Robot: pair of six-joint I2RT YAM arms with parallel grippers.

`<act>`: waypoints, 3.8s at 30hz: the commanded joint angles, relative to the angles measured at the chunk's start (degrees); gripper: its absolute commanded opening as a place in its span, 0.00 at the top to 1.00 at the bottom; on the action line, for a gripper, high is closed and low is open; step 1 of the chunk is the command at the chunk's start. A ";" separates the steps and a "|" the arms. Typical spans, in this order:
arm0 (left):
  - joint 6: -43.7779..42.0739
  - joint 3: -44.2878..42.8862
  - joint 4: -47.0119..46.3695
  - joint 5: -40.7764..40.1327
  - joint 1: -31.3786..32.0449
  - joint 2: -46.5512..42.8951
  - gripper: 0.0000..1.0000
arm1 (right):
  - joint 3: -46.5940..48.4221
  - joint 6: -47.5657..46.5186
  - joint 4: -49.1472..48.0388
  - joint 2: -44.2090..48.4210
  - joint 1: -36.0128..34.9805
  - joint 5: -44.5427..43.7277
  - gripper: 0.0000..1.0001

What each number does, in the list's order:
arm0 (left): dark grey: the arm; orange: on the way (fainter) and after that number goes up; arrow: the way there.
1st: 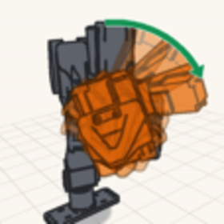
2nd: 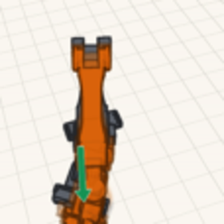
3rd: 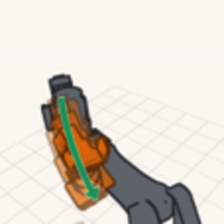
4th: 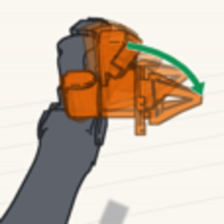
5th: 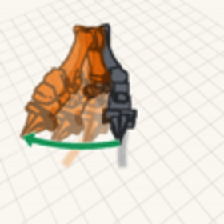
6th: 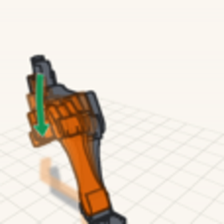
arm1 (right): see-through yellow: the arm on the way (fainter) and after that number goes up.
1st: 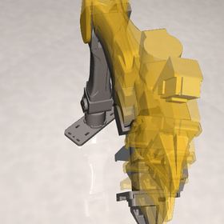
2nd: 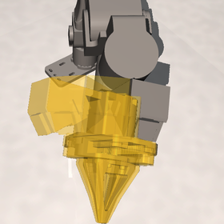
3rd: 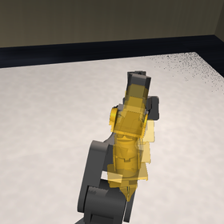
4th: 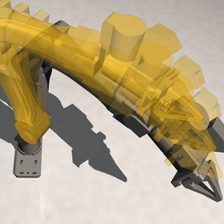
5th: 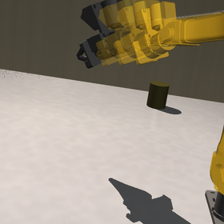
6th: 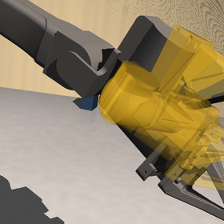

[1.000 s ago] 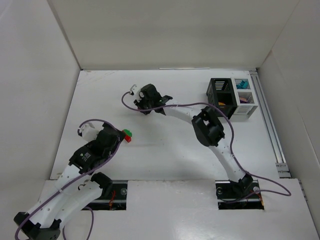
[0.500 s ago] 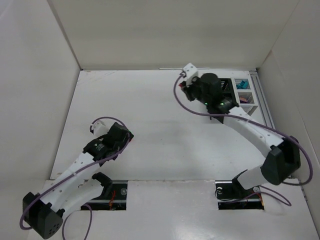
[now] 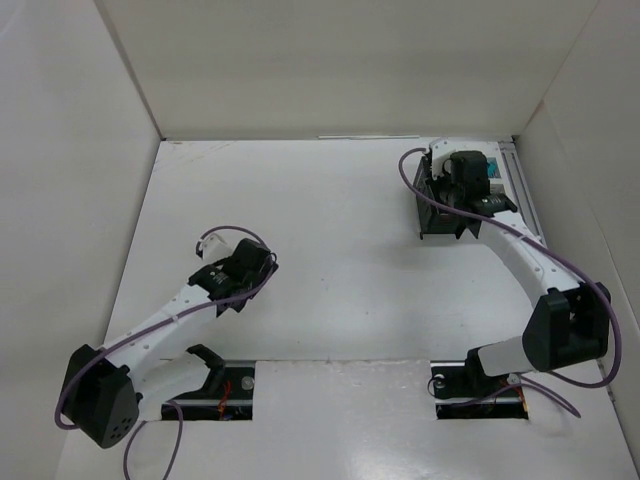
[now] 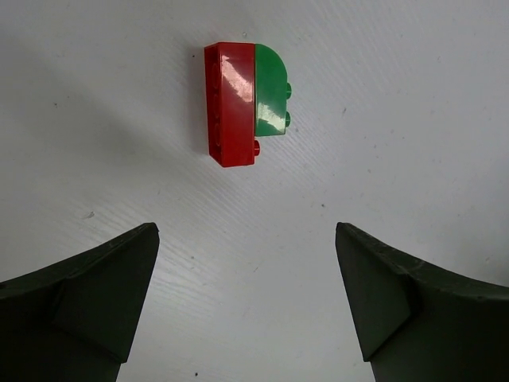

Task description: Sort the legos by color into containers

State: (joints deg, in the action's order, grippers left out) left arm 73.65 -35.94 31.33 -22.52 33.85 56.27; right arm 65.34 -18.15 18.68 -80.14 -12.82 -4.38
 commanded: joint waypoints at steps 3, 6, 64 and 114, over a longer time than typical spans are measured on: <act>-2.71 -1.32 -1.36 -1.03 -1.50 3.93 0.09 | 1.90 2.33 3.47 0.07 2.10 -2.56 1.00; -5.44 -2.73 -2.85 -1.03 -2.20 6.83 0.09 | 1.37 2.33 3.47 0.07 2.71 -3.88 1.00; -39.96 -5.46 -28.30 -10.42 24.06 7.21 1.00 | -5.49 -0.74 -11.20 9.91 -1.15 48.27 0.19; -61.25 1.93 -55.59 -4.11 29.17 -1.07 1.00 | -5.14 24.04 -21.84 5.96 -20.32 52.45 0.63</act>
State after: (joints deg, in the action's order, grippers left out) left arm 11.77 -34.39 -21.63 -26.30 62.67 57.30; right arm 57.45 6.07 0.27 -74.83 -33.15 47.05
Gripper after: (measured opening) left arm 0.251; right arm 0.434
